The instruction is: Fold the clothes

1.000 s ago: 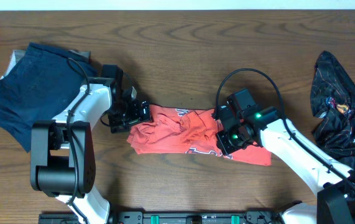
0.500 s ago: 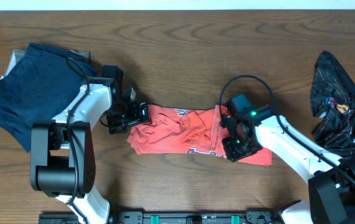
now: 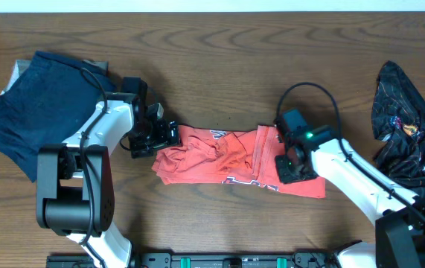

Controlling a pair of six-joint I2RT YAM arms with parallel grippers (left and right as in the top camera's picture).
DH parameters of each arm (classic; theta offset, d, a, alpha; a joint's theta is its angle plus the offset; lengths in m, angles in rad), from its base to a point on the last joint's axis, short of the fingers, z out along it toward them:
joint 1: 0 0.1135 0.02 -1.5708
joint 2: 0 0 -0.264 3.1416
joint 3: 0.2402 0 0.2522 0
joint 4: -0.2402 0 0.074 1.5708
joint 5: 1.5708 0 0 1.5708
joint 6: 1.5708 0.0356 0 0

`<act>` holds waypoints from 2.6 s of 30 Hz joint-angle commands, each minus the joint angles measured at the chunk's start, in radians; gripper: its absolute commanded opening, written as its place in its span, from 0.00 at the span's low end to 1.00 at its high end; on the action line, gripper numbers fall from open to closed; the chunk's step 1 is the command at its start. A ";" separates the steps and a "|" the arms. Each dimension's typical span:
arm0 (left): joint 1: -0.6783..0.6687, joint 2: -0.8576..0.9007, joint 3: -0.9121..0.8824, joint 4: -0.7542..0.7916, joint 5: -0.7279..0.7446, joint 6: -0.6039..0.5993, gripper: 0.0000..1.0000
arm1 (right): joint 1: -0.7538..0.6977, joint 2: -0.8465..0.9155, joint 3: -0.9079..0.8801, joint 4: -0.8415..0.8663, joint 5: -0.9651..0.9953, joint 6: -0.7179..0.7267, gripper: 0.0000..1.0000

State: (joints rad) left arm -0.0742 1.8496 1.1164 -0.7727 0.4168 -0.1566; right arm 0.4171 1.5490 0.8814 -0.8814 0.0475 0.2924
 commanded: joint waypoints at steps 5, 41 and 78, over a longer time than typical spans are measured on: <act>0.000 -0.023 -0.013 0.001 0.022 0.018 0.94 | -0.112 -0.010 -0.044 0.030 0.063 0.078 0.33; -0.194 -0.019 -0.099 0.040 0.058 0.026 0.78 | -0.410 -0.012 -0.174 0.182 0.092 -0.002 0.38; -0.243 -0.228 0.354 -0.460 -0.268 -0.121 0.06 | -0.437 -0.092 0.166 -0.155 0.075 -0.062 0.42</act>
State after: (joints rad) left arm -0.2176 1.6203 1.4578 -1.2381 0.1452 -0.2173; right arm -0.0135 1.4651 1.0336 -1.0325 0.1242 0.2440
